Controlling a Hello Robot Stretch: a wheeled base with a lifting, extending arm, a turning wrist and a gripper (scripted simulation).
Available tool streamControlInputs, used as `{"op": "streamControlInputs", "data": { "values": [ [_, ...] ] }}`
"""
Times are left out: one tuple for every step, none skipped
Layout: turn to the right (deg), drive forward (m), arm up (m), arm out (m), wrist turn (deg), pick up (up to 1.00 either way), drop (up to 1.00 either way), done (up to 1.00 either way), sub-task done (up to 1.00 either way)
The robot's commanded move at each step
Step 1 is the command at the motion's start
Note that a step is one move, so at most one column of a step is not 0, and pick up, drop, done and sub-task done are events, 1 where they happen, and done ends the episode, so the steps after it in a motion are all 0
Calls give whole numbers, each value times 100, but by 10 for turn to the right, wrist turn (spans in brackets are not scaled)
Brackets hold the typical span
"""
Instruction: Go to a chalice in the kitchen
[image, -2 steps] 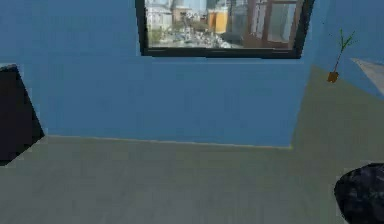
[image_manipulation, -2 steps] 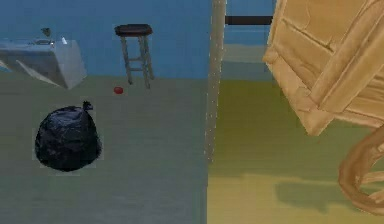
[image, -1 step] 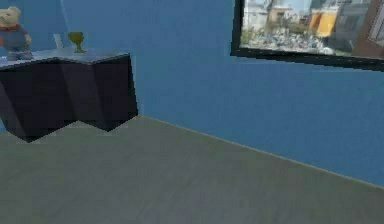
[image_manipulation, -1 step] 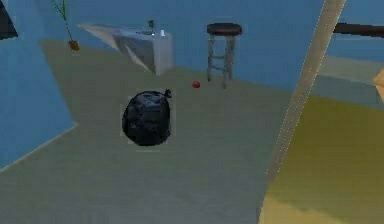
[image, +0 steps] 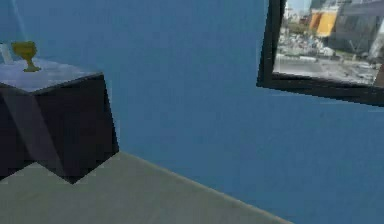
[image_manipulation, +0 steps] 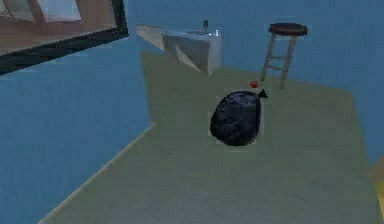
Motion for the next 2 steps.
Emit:
{"op": "streamControlInputs", "data": {
  "values": [
    [-390,0,0,0,0,0,0,0,0],
    [0,100,0,0,0,0,0,0,0]
  ]
}}
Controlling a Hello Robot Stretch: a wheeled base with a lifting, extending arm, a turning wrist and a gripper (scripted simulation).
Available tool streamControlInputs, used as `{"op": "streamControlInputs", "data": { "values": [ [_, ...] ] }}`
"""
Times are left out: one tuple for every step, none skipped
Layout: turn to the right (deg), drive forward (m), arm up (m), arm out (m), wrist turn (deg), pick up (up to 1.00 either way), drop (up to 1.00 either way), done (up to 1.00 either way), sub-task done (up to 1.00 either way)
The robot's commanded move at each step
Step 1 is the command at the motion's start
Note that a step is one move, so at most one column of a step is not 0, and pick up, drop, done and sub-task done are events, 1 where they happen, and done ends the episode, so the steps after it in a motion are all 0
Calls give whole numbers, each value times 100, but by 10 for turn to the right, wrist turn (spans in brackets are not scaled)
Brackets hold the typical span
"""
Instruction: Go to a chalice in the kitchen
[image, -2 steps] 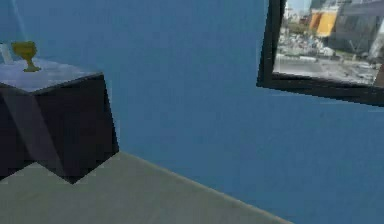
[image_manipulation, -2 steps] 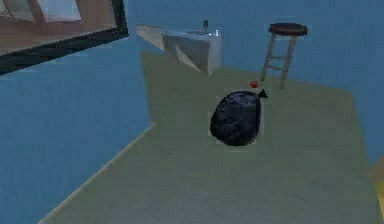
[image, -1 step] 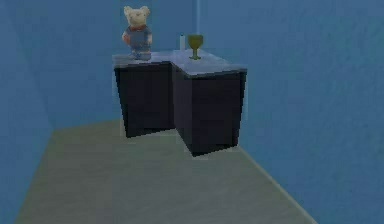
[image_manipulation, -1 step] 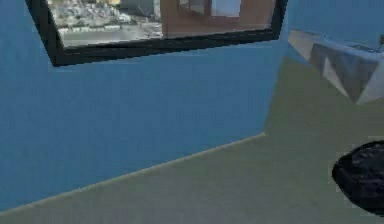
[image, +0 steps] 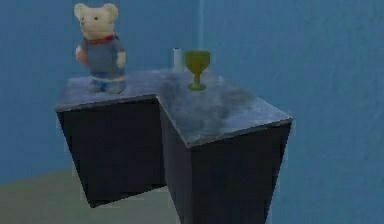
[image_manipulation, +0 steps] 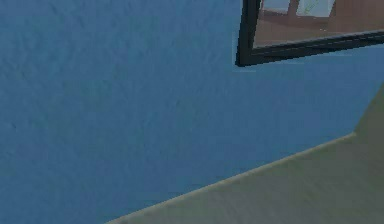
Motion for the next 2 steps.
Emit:
{"op": "streamControlInputs", "data": {
  "values": [
    [-90,0,0,0,0,0,0,0,0],
    [0,30,0,0,0,0,0,0,0]
  ]
}}
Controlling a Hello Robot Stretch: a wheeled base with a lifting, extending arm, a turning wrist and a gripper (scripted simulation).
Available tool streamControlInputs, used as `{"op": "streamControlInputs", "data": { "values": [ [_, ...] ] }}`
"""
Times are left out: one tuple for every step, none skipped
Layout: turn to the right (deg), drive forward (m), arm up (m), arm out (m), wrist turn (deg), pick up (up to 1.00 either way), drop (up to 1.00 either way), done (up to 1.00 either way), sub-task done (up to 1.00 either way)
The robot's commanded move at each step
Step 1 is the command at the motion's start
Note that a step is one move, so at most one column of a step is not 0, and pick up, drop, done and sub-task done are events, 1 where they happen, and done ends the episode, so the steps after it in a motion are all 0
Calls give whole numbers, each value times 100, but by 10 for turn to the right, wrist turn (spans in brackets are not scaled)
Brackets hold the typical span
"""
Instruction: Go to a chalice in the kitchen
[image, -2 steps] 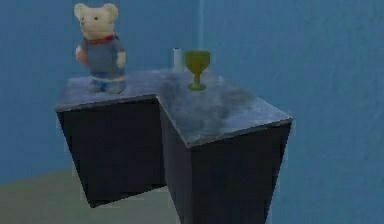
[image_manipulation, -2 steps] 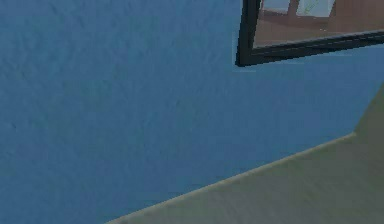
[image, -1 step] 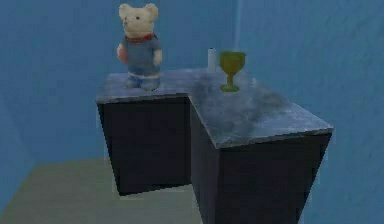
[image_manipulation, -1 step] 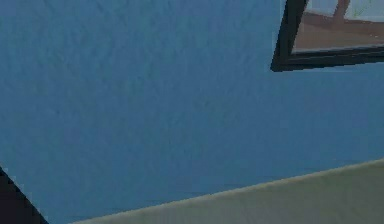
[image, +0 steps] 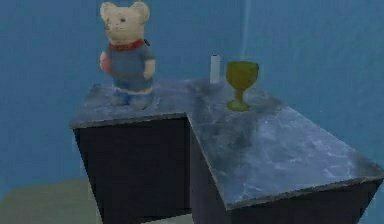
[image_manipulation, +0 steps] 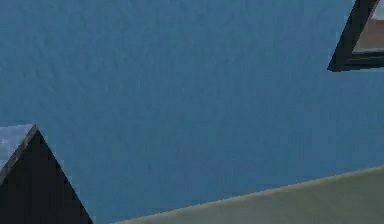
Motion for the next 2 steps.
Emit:
{"op": "streamControlInputs", "data": {
  "values": [
    [120,0,0,0,0,0,0,0,0],
    [0,0,0,0,0,0,0,100,0]
  ]
}}
